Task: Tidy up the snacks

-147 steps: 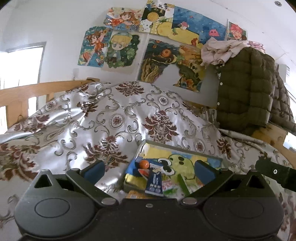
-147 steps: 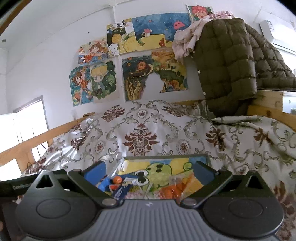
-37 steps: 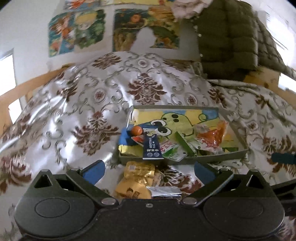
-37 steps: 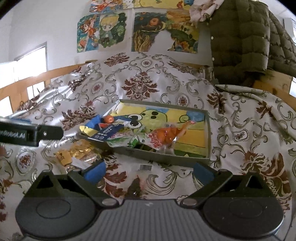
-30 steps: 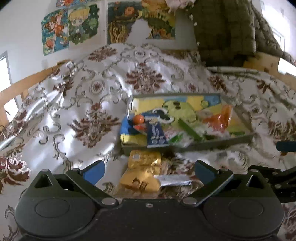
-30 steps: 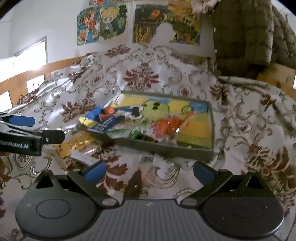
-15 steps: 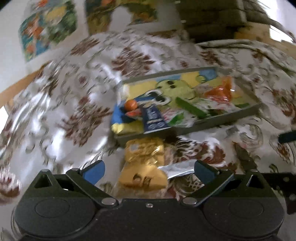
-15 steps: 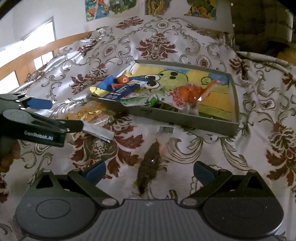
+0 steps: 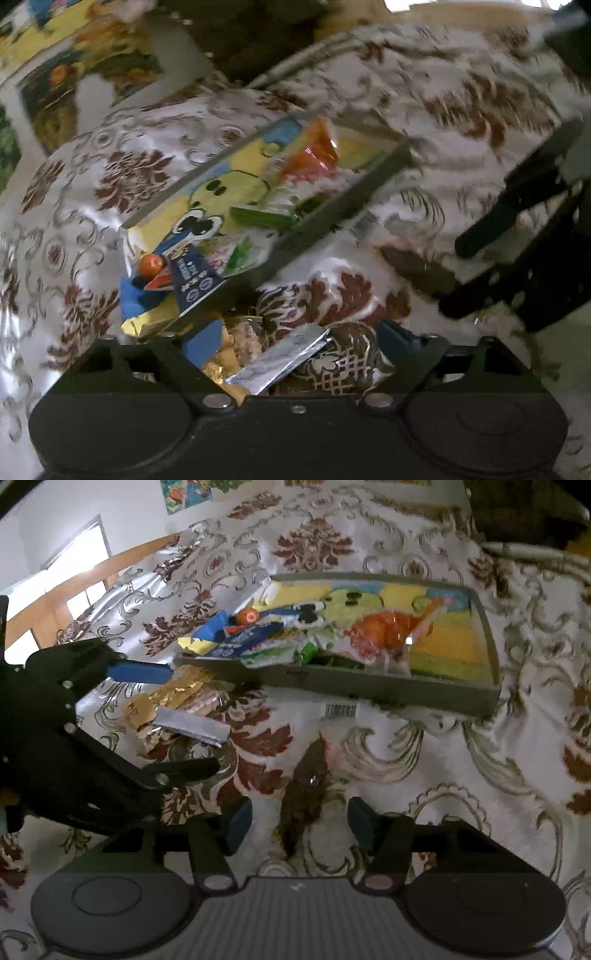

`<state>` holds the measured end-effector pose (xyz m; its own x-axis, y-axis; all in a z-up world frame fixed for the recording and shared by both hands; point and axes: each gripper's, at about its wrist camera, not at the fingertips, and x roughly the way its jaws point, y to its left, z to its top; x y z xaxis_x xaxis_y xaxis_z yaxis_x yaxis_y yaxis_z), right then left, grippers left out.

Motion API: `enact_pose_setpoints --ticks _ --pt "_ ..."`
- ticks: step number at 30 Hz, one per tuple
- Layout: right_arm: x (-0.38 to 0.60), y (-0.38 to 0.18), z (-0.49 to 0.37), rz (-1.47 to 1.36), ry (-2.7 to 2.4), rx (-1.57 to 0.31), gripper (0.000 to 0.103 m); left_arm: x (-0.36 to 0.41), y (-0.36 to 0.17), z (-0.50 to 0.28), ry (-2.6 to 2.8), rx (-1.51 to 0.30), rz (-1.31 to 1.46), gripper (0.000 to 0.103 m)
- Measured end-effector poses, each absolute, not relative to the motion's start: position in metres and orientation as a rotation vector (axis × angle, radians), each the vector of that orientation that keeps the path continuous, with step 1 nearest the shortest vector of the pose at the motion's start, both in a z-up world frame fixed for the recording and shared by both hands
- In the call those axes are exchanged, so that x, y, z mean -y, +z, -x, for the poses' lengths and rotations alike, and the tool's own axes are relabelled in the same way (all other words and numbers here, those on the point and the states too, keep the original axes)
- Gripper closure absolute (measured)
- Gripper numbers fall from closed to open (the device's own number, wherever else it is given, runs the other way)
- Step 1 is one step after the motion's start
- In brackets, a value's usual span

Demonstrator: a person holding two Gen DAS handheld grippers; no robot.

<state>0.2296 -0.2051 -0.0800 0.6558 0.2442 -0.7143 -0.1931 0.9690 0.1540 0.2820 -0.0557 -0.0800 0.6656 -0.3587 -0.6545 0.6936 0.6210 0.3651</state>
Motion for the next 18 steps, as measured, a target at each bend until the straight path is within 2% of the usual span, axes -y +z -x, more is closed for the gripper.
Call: enact_pose_setpoints --ticks 3,8,14,18 --pt "0.209 -0.084 -0.231 -0.082 0.236 -0.846 0.049 0.059 -0.087 -0.287 -0.647 -0.609 -0.686 0.035" --pt "0.208 -0.085 -0.232 -0.074 0.227 -0.846 0.053 0.06 -0.087 -0.287 -0.623 -0.619 -0.737 0.052" --pt "0.207 -0.088 -0.232 -0.071 0.235 -0.833 0.054 0.065 -0.094 -0.286 -0.487 -0.602 -0.878 0.057" --pt "0.203 -0.09 -0.235 -0.076 0.255 -0.82 0.05 0.068 -0.096 -0.283 -0.492 -0.617 -0.905 0.058"
